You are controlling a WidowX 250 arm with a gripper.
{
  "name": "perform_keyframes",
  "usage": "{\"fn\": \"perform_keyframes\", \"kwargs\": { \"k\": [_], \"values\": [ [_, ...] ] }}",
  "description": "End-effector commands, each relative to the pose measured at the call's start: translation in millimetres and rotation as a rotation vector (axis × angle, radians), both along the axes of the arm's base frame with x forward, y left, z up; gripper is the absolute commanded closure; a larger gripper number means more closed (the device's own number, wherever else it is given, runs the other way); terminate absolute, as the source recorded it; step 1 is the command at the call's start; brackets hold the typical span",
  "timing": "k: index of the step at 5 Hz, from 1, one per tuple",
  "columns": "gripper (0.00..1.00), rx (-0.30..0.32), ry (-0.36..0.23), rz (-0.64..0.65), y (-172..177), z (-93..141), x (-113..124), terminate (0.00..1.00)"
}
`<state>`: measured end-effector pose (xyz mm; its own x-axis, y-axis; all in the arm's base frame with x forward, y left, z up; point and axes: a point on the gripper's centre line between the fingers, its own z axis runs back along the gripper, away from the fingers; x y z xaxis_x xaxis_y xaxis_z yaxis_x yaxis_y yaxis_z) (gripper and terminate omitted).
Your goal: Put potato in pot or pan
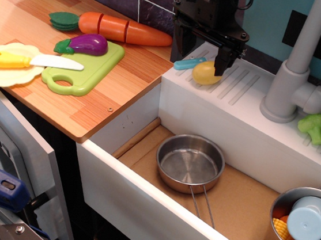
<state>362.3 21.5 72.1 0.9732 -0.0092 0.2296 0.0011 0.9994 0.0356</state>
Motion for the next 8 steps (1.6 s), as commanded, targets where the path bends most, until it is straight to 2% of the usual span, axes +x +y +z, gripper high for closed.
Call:
{"fn": "perform_keyframes", "kwargs": {
  "k": [1, 2, 4, 5, 6, 8],
  "values": [
    [0.00, 0.000, 0.000, 0.000, 0.0, 0.0, 0.0, 0.00],
    [0.00, -0.002, 0.000, -0.001, 2.9, 0.3, 9.5, 0.00],
    [0.00, 0.002, -0.058, -0.058, 9.6, -11.7, 26.5, 0.00],
    [0.00, 0.023, -0.079, -0.083, 14.2, -15.3, 35.4, 0.00],
    [0.00, 0.050, -0.100, -0.096, 19.6, -16.8, 33.1, 0.00],
    [0.00, 0.013, -0.147, -0.103, 18.6, -30.4, 36.9, 0.00]
  ]
}}
